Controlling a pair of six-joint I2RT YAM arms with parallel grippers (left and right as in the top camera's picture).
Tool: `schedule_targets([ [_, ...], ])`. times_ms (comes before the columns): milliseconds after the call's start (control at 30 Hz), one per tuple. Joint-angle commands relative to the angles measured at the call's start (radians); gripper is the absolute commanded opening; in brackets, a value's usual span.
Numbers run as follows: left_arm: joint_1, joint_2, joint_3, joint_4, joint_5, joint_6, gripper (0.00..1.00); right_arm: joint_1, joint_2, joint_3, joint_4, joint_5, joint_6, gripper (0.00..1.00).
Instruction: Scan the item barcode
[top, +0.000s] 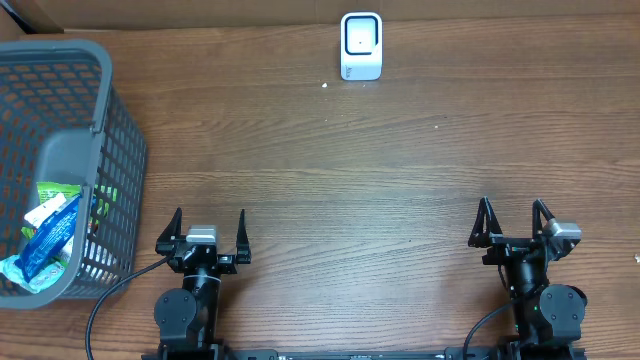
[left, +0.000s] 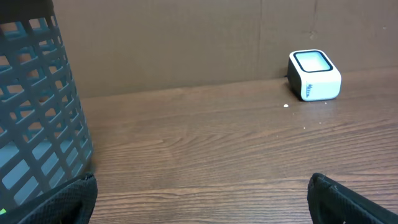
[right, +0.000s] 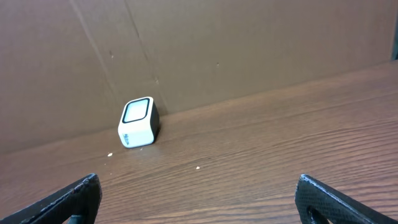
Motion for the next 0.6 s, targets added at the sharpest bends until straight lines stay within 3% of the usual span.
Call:
schedule_targets([
  [0,-0.006,-0.010,-0.004,-0.002,-0.014,0.023,1.00,0.005,-0.008,-0.010,0.019,0.039,-0.004,1.00],
  [367,-0.006,-0.010,-0.004,0.000,-0.024,0.023,1.00,0.005,-0.008,-0.010,0.031,0.050,-0.003,1.00],
  [567,-0.006,-0.010,-0.004,0.012,0.060,0.023,1.00,0.005,-0.008,-0.010,0.073,-0.013,-0.004,1.00],
])
